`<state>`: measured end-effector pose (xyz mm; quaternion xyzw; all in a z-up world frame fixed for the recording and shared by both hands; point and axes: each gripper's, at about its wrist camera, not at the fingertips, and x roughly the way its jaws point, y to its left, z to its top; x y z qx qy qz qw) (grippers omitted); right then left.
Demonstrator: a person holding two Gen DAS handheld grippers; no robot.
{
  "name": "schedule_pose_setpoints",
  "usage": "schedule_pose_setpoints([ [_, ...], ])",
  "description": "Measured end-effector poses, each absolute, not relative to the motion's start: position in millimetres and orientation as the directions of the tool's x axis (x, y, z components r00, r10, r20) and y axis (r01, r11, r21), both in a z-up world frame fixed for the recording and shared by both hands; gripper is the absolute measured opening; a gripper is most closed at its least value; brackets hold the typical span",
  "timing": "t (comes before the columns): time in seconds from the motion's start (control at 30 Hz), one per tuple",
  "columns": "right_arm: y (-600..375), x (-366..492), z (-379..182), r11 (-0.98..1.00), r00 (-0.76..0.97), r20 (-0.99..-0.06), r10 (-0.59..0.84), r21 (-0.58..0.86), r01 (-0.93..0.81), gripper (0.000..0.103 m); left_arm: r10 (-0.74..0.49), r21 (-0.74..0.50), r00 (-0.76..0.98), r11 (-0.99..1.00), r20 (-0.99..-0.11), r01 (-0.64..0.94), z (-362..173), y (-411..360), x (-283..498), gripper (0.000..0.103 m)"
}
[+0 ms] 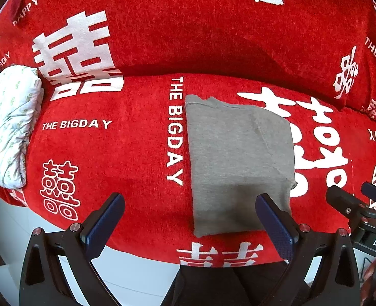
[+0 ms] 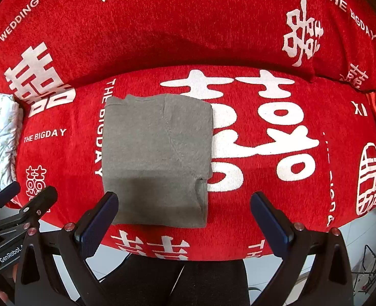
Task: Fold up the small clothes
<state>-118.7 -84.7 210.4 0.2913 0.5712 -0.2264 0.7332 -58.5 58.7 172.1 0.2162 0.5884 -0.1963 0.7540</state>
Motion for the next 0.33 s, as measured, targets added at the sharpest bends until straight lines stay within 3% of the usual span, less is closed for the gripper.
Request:
schedule_pose_setpoints([
  [0.33,-84.7,-118.8,210.4,0.727,0.245,-0.969,0.002,0.170,0.666,0.103,-0.049,0.099,0.245,0.826,-0.968,0.556,174.5,56.6,-64.5,0.103],
])
